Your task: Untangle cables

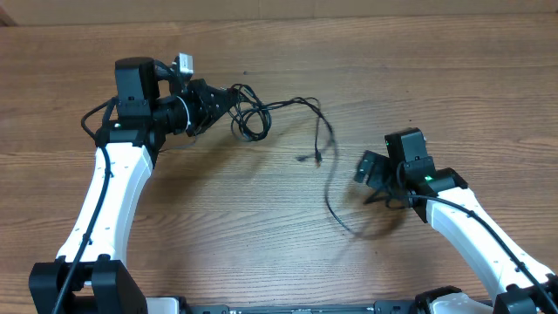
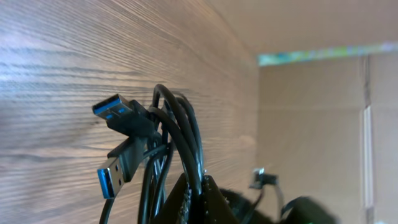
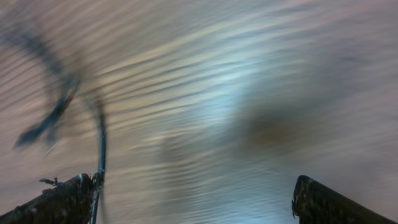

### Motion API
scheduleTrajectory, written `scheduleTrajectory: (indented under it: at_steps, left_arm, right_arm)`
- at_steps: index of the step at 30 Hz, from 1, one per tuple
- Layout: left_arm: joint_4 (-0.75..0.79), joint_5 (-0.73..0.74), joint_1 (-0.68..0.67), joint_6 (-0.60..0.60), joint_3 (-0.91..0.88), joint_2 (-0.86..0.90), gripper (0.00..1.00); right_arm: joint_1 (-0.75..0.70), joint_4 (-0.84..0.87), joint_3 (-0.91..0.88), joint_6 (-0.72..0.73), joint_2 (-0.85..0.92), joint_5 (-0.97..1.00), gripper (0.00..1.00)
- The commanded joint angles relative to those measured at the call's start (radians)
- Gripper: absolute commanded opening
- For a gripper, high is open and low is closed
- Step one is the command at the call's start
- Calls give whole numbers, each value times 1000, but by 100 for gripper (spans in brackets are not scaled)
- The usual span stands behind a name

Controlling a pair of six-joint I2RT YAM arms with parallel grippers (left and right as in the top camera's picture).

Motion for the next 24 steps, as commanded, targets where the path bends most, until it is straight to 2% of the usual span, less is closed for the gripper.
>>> scheduleTrajectory:
  at_steps: [1, 4, 8, 10, 13, 18, 21, 24]
  left_arm:
    - [-22, 6, 10, 237, 26, -24, 4]
    - [-55, 6, 10, 344, 26, -24, 4]
    - [-67, 11, 10, 368, 26, -24, 4]
    - [-55, 71, 10, 430, 26, -24, 4]
    - [-46, 163, 10, 530, 26, -24, 4]
    - [-43, 291, 10, 648, 26, -24, 4]
    - [-43, 294, 10, 649, 26, -24, 4]
    - [-42, 293, 10, 614, 26, -24, 4]
  right_arm:
    - [-3, 41, -4, -257, 6, -356, 100]
    - [-3, 76, -4, -320, 6, -492, 100]
    - [-3, 135, -4, -344, 6, -656, 100]
    - [-3, 216, -4, -344, 6, -816, 100]
    - [-3, 303, -4, -336, 6, -946, 100]
    - [-3, 356, -4, -283, 6, -993, 100]
    - [-3, 373, -4, -229, 6, -993, 100]
    - [-3, 422, -4, -108, 6, -989, 100]
